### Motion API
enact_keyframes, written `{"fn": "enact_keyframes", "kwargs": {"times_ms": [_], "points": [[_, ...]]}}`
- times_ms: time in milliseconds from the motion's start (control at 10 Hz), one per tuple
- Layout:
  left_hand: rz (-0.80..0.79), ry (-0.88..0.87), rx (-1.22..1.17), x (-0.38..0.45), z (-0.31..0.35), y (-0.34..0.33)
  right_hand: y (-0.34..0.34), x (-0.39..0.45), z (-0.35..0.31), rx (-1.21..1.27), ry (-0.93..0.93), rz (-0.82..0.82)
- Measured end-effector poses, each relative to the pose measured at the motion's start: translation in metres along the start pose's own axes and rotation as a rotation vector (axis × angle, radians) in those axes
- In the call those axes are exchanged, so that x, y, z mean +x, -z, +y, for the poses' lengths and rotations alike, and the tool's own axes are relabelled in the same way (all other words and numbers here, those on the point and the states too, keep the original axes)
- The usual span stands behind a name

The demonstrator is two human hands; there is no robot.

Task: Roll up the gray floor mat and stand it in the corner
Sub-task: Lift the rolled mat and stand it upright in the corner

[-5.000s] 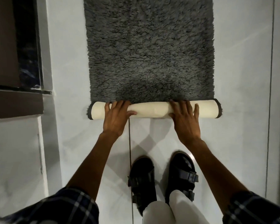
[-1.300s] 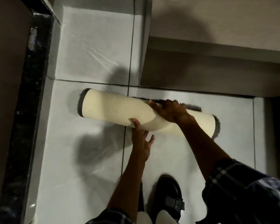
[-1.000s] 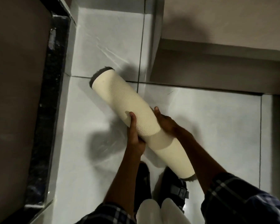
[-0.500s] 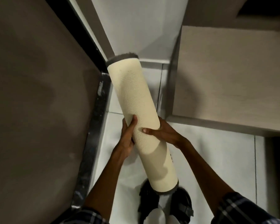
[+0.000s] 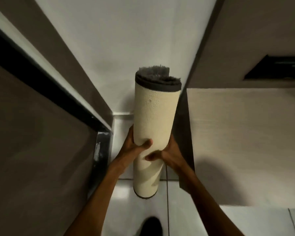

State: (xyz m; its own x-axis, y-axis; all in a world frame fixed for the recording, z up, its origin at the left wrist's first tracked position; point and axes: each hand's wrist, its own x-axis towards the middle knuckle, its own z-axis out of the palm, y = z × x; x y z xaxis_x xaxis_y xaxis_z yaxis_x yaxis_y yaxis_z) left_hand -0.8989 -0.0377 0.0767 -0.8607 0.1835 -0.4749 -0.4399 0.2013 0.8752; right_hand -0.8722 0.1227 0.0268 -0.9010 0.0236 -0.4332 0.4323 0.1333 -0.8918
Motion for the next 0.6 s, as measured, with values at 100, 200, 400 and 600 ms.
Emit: {"fn": "enact_keyframes", "kwargs": {"times_ms": [100,200,400,600], "points": [[-0.007,-0.046,-0.038,0.038,0.007,-0.004,-0.013,0.028,0.005,0.077,0.005,0.171],[-0.052,-0.08,-0.024,0.077,0.004,-0.015,-0.014,0.057,0.014,0.168,-0.011,0.225],[0.024,-0.182,0.003,0.129,-0.011,-0.031,-0.009,0.086,0.019,0.283,-0.022,0.206],[-0.006,-0.16,-0.009,0.121,-0.029,-0.031,-0.012,0.074,0.029,0.188,-0.026,0.281]]}}
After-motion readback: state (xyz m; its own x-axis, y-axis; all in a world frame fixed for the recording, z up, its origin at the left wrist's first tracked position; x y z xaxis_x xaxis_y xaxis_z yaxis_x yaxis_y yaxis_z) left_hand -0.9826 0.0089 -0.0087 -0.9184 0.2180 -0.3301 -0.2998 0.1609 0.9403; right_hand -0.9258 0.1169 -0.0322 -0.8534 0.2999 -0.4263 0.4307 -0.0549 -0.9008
